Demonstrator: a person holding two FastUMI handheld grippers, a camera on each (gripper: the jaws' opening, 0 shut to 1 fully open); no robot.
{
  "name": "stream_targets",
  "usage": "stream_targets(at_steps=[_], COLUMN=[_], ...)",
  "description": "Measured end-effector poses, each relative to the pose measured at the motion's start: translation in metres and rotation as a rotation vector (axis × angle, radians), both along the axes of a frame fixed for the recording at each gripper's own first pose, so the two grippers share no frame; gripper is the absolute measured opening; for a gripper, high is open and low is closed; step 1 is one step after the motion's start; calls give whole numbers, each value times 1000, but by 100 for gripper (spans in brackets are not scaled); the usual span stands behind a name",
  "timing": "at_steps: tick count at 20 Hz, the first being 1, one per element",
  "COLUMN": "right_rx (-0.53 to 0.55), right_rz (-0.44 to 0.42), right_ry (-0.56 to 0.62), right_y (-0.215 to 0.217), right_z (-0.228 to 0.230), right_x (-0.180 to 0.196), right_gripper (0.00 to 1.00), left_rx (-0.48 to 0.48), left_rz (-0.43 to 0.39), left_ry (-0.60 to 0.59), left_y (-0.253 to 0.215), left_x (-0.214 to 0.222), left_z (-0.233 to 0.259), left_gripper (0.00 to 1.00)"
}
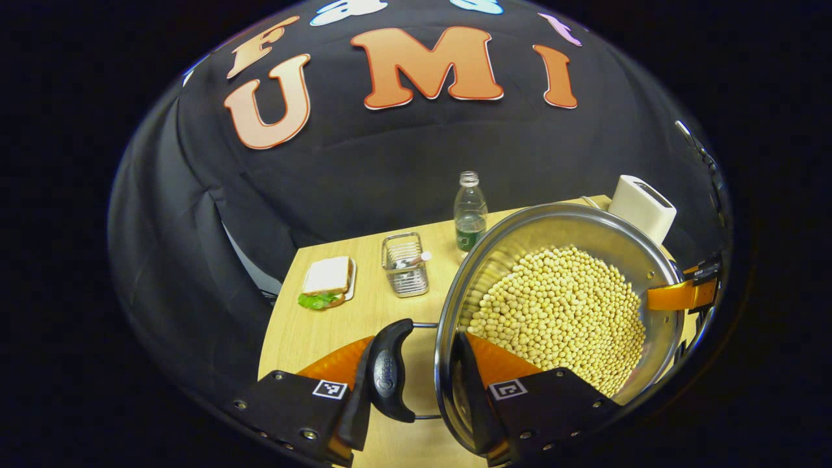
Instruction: First push the handle of the pot to place it horizontally, then grasp the pot with both hands and set it on the induction cooktop.
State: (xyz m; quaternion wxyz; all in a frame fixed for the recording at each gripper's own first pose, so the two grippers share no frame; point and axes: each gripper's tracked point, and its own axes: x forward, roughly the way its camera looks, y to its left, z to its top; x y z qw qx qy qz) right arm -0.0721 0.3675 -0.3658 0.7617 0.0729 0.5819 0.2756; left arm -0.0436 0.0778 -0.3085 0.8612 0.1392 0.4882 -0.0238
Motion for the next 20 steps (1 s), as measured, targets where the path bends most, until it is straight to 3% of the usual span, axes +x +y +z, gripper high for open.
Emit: stream_targets(at_steps=[3, 4, 5, 11, 14, 20], right_rx=[-8, -10, -12, -27, -39, -50], right_rz=[-19, -23, -26, -37, -32, -21], right_ry=[3, 5, 8, 23, 33, 54], right_y=[-25, -35, -43, -63, -53, 18], right_z=[-8, -8, -11, -34, -47, -93], right_x=[10, 10, 11, 26, 29, 30], right_gripper=[52, 57, 52, 53, 52, 53], left_rx=[-5, -2, -1, -3, -5, -5], left_rz=[-11, -17, -20, -17, -6, 6], left_ry=[4, 4, 6, 13, 26, 52], left_y=[-24, -31, -38, -73, -87, -103], left_x=[6, 6, 8, 8, 7, 8], left_z=[-6, -8, -11, -29, -42, -70], left_gripper=[64, 64, 64, 64, 64, 64])
